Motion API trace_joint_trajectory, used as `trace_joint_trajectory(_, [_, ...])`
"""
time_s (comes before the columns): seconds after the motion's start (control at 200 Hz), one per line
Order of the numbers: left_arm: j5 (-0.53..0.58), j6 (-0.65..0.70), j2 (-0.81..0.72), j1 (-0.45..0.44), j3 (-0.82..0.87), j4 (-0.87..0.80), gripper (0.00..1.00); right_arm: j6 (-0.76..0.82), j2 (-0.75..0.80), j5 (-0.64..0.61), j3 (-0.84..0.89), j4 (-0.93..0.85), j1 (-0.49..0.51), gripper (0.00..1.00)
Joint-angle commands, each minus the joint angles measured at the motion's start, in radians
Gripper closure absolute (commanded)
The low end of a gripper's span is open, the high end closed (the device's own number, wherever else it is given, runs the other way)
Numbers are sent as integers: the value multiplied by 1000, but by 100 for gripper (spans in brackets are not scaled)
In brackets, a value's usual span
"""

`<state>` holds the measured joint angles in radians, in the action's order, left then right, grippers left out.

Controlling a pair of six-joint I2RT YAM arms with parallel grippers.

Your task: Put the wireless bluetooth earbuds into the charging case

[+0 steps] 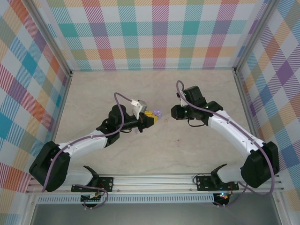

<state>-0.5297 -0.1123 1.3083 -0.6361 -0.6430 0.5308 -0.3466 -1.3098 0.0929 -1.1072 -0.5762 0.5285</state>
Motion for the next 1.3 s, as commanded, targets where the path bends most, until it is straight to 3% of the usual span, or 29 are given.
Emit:
trace_joint_trajectory(0.0, [-22, 69, -7, 7, 16, 71, 81, 32, 70, 88, -42, 31, -4, 76])
trace_joint_trajectory(0.295, [-60, 64, 9, 2, 37, 190, 82, 51, 161, 186, -6, 191, 23, 76])
trace_joint_trajectory(0.635, [-22, -36, 48, -17, 42, 315, 82, 34, 201, 147, 40, 355, 89, 75])
trace_joint_trajectory(0.88, [16, -126, 81, -26, 36, 403, 82, 28, 187, 111, 43, 385, 114, 75])
trace_joint_trajectory(1.295, [21, -160, 83, -46, 17, 432, 82, 28, 179, 71, 53, 403, 125, 75])
